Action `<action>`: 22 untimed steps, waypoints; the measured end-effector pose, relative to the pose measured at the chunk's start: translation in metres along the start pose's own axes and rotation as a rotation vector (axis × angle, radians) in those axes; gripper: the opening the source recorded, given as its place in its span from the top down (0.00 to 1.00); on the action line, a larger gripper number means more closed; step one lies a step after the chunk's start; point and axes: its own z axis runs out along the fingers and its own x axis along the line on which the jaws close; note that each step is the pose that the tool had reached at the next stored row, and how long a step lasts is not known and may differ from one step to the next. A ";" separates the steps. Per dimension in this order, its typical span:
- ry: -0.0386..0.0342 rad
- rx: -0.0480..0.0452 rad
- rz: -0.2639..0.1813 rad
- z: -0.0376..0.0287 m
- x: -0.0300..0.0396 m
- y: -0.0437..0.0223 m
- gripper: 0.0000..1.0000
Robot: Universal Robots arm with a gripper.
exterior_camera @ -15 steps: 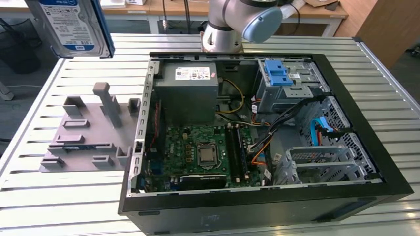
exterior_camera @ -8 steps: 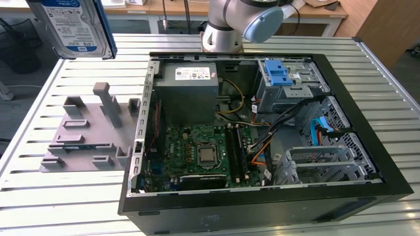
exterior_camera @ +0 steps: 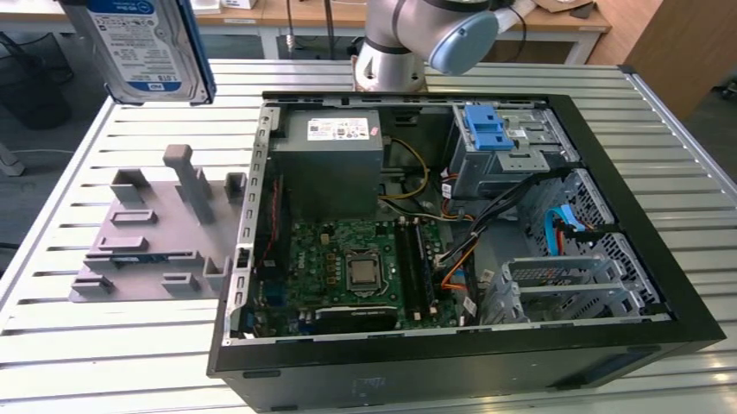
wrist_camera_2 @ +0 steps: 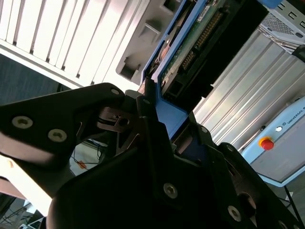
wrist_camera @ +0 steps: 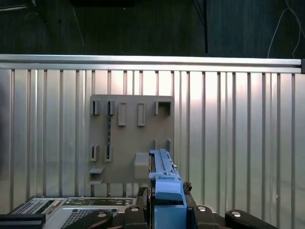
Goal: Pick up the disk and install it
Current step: 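Pick up the disk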
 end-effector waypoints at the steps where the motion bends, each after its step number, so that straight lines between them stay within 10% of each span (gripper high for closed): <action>1: 0.0000 -0.0002 0.000 0.0000 0.0002 -0.0020 0.64; 11: 0.0000 -0.0020 0.000 -0.0001 0.0039 -0.0176 0.64; 22: -0.0001 -0.0019 0.000 -0.0001 0.0038 -0.0182 0.64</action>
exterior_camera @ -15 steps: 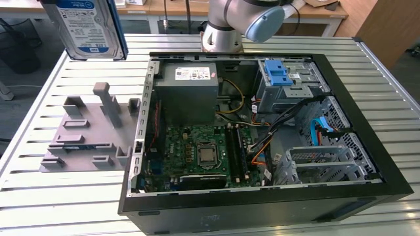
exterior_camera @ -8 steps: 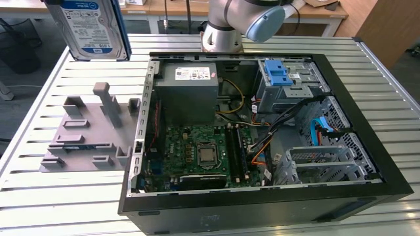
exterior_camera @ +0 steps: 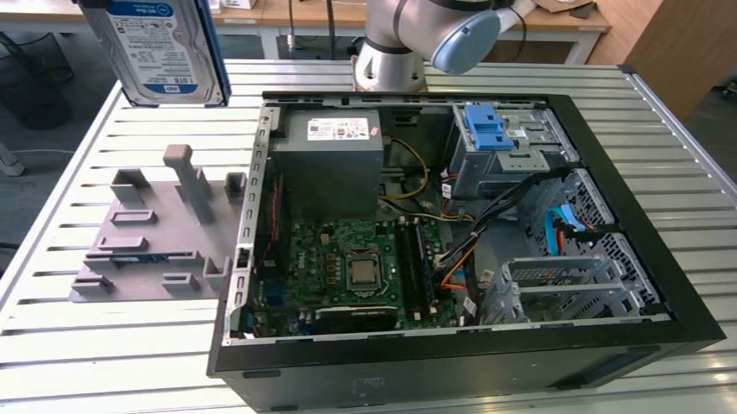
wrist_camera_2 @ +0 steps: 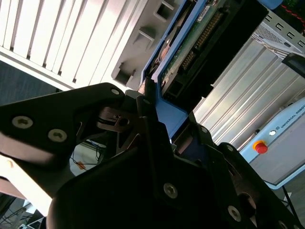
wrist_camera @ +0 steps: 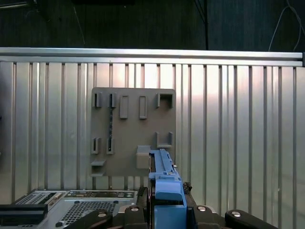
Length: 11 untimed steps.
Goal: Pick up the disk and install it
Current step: 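Pick up the disk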
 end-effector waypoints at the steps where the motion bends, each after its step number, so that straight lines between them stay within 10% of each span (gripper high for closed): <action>1: 0.0000 0.0000 0.000 0.0000 0.0001 -0.0002 0.64; 11: 0.0000 0.0000 0.000 -0.0004 0.0086 -0.0040 0.64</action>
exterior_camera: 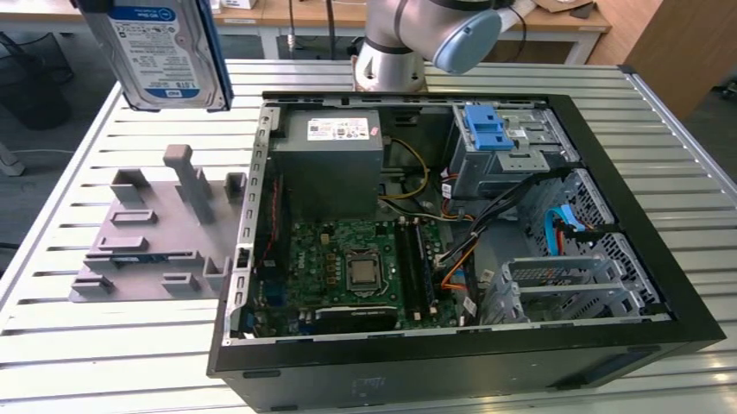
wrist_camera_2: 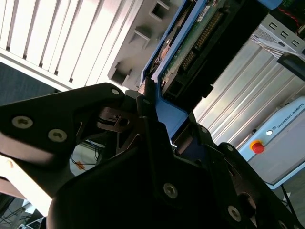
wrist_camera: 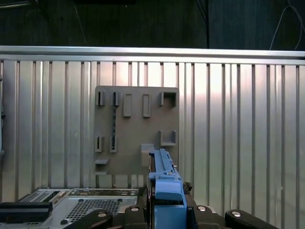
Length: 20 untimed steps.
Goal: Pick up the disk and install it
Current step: 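Pick up the disk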
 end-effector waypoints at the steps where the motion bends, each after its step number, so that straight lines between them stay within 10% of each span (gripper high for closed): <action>1: 0.0000 0.0000 0.000 0.0000 0.0011 -0.0004 0.64; 20: 0.0000 0.0000 0.000 -0.0007 0.0146 -0.0292 0.64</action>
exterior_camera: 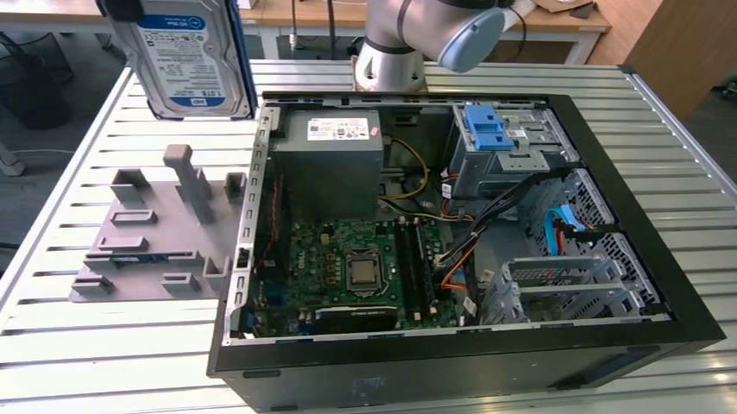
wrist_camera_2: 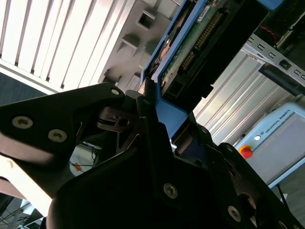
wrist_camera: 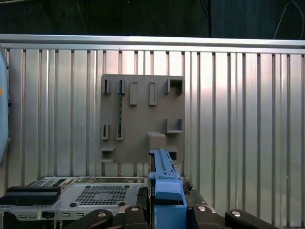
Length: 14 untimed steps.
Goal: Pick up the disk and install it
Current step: 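Pick up the disk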
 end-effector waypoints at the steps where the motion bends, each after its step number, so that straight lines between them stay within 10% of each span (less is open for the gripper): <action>1: 0.0000 0.0001 0.000 0.0000 0.0007 -0.0015 0.64; 14: 0.0000 0.0000 0.000 -0.0004 0.0097 -0.0212 0.64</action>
